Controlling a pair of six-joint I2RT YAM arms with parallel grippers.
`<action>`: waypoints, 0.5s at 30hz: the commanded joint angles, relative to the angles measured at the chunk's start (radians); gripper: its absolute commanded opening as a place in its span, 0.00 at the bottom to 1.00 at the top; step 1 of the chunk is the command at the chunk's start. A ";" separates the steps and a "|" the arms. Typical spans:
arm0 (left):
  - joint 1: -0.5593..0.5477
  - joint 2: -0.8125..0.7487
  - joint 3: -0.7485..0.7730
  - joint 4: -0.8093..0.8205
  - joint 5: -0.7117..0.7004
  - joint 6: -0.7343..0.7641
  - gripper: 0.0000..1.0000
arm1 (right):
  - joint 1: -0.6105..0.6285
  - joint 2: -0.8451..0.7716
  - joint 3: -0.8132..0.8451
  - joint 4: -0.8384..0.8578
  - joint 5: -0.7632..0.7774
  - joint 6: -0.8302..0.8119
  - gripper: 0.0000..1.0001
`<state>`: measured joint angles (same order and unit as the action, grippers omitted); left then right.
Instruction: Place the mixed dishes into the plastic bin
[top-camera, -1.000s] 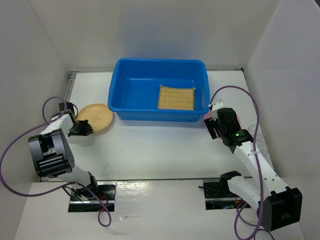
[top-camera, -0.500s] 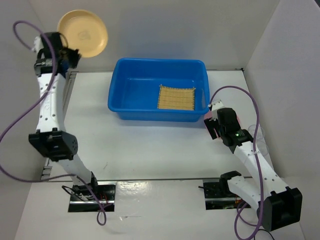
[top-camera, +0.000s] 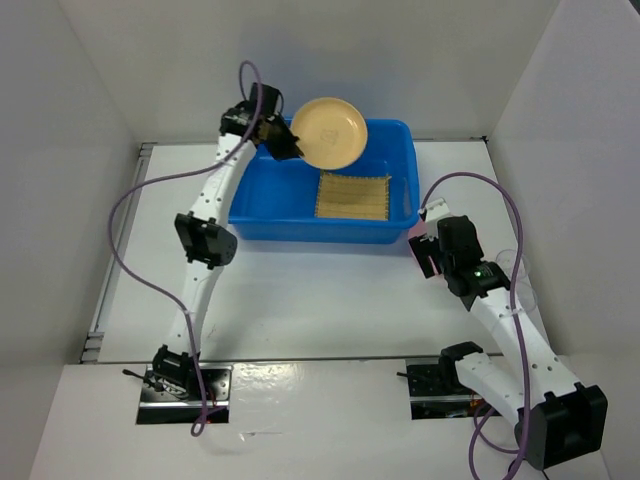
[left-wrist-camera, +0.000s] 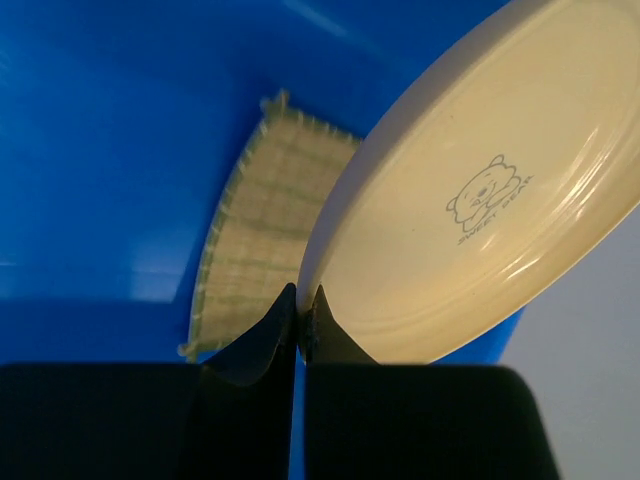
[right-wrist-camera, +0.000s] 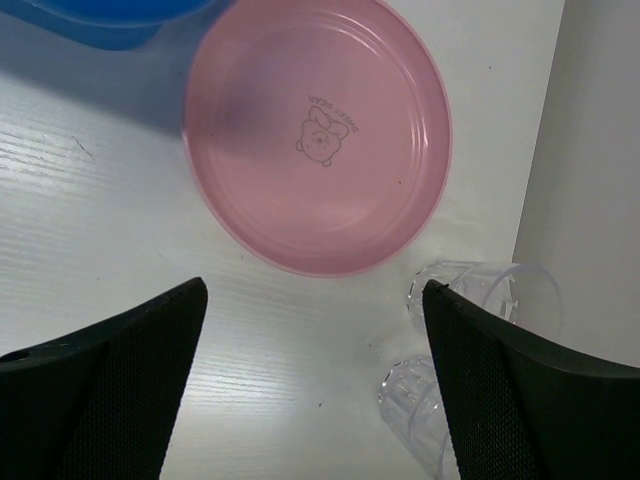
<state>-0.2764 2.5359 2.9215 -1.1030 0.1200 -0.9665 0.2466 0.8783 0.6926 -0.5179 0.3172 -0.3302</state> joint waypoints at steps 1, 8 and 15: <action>-0.030 0.090 0.163 -0.082 0.095 0.032 0.00 | 0.010 -0.031 -0.013 0.041 0.002 0.002 0.93; -0.095 0.296 0.211 -0.175 0.161 0.054 0.00 | 0.010 -0.032 -0.013 0.041 0.011 0.002 0.94; -0.116 0.365 0.211 -0.190 0.148 0.077 0.09 | 0.010 -0.050 -0.022 0.050 0.020 0.002 0.95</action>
<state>-0.3870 2.9047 3.0879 -1.2858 0.2344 -0.9142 0.2474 0.8551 0.6853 -0.5156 0.3214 -0.3302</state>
